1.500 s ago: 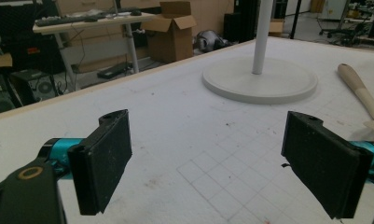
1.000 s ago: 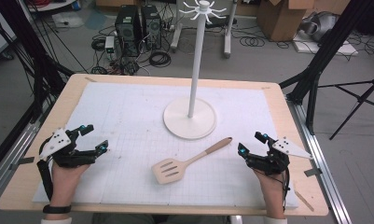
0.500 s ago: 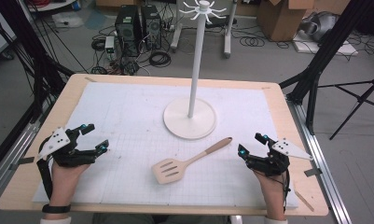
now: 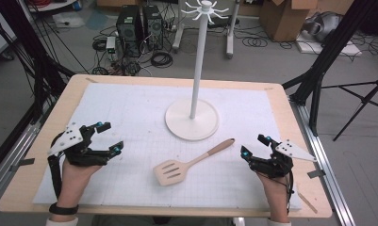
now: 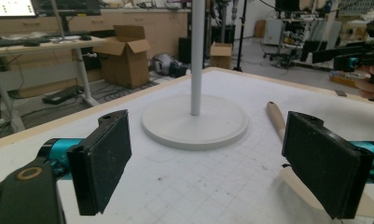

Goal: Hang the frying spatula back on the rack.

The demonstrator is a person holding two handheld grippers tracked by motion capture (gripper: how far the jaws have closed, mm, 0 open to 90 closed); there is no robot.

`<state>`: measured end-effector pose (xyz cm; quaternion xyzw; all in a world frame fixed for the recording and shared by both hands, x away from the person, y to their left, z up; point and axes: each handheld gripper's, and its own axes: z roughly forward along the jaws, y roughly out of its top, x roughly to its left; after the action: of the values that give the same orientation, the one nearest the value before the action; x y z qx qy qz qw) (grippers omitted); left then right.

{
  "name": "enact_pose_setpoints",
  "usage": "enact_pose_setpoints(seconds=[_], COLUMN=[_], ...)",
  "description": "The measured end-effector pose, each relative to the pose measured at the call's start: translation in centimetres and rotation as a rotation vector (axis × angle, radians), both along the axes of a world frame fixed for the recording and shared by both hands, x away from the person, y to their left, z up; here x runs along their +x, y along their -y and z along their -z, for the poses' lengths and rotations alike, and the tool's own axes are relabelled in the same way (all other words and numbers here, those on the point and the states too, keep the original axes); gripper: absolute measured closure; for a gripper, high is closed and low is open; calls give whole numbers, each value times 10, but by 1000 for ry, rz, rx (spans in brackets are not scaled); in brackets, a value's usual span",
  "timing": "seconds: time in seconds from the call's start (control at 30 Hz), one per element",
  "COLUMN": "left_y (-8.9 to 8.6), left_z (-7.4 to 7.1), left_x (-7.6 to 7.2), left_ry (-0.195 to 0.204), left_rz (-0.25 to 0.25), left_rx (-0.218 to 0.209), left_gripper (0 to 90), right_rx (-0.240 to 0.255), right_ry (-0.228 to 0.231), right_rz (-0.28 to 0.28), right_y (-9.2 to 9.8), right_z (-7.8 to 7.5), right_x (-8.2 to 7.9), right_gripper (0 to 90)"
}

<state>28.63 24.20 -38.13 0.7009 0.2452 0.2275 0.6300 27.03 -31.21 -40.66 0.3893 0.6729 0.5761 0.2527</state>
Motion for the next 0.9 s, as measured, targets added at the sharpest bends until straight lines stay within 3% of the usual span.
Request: enact_pose_setpoints(seconds=[0.2,0.37,0.57,0.67,0.73,0.77,0.9], left_y=[33,52,80,101,106,117,132], left_z=[-13,-16,-13,-8,-7,-6,-5], left_x=[8,12,19,25,26,28,30], left_ry=[-21,-27,-59,-99,-106,-108,-117], left_rz=[75,116,194,236,242,257,278], left_rx=[37,62,96,131,144,179,194], left_gripper=[160,160,162,165,165,164,166], right_rx=[4,3,-3,1,1,5,2], right_ry=[3,4,-3,-5,-4,-8,-3], right_rz=[-5,-5,-2,-4,-4,-4,-3], right_y=[1,1,1,1,1,1,2], right_z=[0,0,0,0,0,0,0], right_x=[1,1,2,1,2,2,2], right_gripper=[147,148,148,148,148,149,148])
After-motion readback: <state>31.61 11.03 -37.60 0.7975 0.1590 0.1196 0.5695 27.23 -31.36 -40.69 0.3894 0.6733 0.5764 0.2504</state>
